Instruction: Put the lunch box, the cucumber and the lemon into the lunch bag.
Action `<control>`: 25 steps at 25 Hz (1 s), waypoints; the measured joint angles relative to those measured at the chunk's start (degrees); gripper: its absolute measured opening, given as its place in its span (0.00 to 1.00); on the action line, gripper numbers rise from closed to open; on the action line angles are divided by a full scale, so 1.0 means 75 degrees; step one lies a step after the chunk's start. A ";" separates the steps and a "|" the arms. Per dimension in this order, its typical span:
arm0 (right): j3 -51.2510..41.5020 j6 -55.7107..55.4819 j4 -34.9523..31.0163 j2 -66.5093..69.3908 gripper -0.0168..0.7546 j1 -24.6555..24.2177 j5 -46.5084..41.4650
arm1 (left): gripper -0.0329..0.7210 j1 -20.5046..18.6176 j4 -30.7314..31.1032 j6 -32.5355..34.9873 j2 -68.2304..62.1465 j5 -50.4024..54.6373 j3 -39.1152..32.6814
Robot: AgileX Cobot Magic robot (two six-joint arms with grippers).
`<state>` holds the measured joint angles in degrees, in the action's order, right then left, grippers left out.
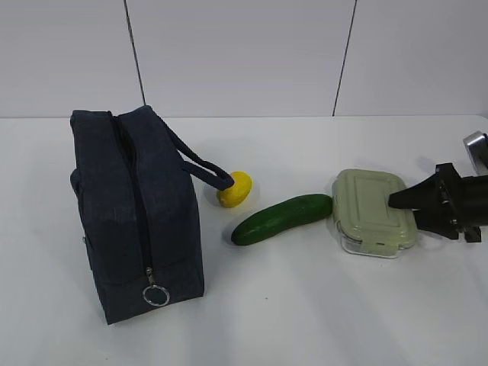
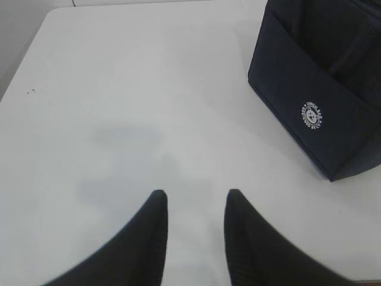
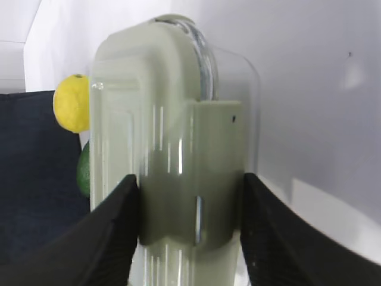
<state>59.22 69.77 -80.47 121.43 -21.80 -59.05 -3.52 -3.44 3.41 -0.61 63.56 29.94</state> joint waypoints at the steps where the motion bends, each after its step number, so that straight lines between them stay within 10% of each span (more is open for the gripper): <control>1: 0.0000 0.0017 0.0000 0.0013 0.53 0.0000 -0.0081 | 0.36 0.0000 0.0000 0.0000 0.0000 0.0000 0.0000; 25: 0.0754 -0.1387 0.0993 -0.0489 0.52 0.0000 -0.0630 | 0.36 0.0000 0.0000 0.0000 0.0000 0.0000 0.0000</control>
<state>64.87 59.37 -73.02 117.76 -21.80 -63.78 -3.52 -3.44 3.41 -0.61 63.56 29.94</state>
